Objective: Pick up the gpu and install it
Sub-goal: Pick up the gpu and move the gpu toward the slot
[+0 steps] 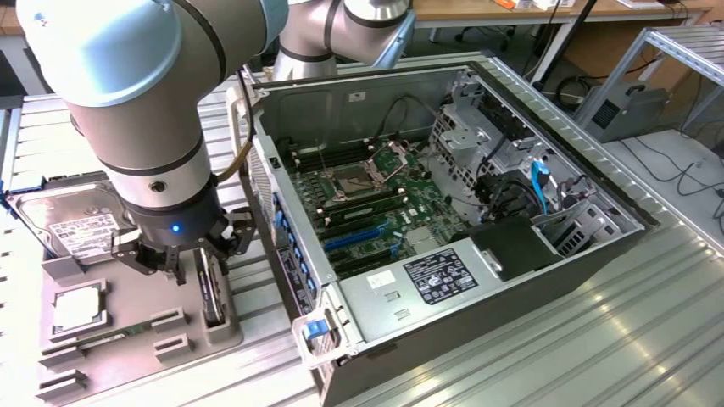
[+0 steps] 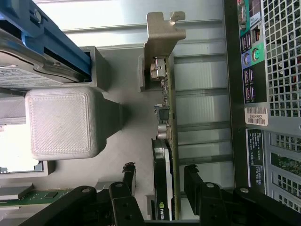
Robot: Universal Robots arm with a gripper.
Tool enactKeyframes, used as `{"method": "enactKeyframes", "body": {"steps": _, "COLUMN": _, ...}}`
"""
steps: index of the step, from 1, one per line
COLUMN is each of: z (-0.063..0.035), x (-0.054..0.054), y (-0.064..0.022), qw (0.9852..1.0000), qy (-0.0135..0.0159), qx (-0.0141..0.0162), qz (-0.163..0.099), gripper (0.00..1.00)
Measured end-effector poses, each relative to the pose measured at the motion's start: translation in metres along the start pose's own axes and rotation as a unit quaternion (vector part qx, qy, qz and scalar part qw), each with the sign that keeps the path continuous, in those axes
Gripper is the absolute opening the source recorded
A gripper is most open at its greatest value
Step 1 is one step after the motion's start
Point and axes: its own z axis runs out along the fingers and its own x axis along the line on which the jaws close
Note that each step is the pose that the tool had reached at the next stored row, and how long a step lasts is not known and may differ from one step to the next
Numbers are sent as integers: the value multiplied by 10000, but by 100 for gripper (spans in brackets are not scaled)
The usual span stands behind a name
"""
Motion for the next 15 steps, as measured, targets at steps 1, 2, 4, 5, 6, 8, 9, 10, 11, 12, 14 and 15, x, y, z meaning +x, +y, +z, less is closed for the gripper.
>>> {"method": "enactKeyframes", "body": {"steps": 1, "z": 0, "x": 0, "y": 0, "qw": 10000, "qy": 0, "qx": 0, "qz": 0, "gripper": 53}}
{"method": "enactKeyframes", "body": {"steps": 2, "z": 0, "x": 0, "y": 0, "qw": 10000, "qy": 0, "qx": 0, "qz": 0, "gripper": 53}}
{"method": "enactKeyframes", "body": {"steps": 4, "z": 0, "x": 0, "y": 0, "qw": 10000, "qy": 0, "qx": 0, "qz": 0, "gripper": 45}}
{"method": "enactKeyframes", "body": {"steps": 5, "z": 0, "x": 0, "y": 0, "qw": 10000, "qy": 0, "qx": 0, "qz": 0, "gripper": 45}}
{"method": "enactKeyframes", "body": {"steps": 6, "z": 0, "x": 0, "y": 0, "qw": 10000, "qy": 0, "qx": 0, "qz": 0, "gripper": 45}}
{"method": "enactKeyframes", "body": {"steps": 8, "z": 0, "x": 0, "y": 0, "qw": 10000, "qy": 0, "qx": 0, "qz": 0, "gripper": 44}}
{"method": "enactKeyframes", "body": {"steps": 9, "z": 0, "x": 0, "y": 0, "qw": 10000, "qy": 0, "qx": 0, "qz": 0, "gripper": 44}}
{"method": "enactKeyframes", "body": {"steps": 10, "z": 0, "x": 0, "y": 0, "qw": 10000, "qy": 0, "qx": 0, "qz": 0, "gripper": 37}}
{"method": "enactKeyframes", "body": {"steps": 11, "z": 0, "x": 0, "y": 0, "qw": 10000, "qy": 0, "qx": 0, "qz": 0, "gripper": 37}}
{"method": "enactKeyframes", "body": {"steps": 12, "z": 0, "x": 0, "y": 0, "qw": 10000, "qy": 0, "qx": 0, "qz": 0, "gripper": 37}}
{"method": "enactKeyframes", "body": {"steps": 14, "z": 1, "x": -6, "y": 1, "qw": 10000, "qy": -1, "qx": -1, "qz": 0, "gripper": 37}}
{"method": "enactKeyframes", "body": {"steps": 15, "z": 1, "x": -12, "y": 1, "qw": 10000, "qy": 0, "qx": 0, "qz": -1, "gripper": 37}}
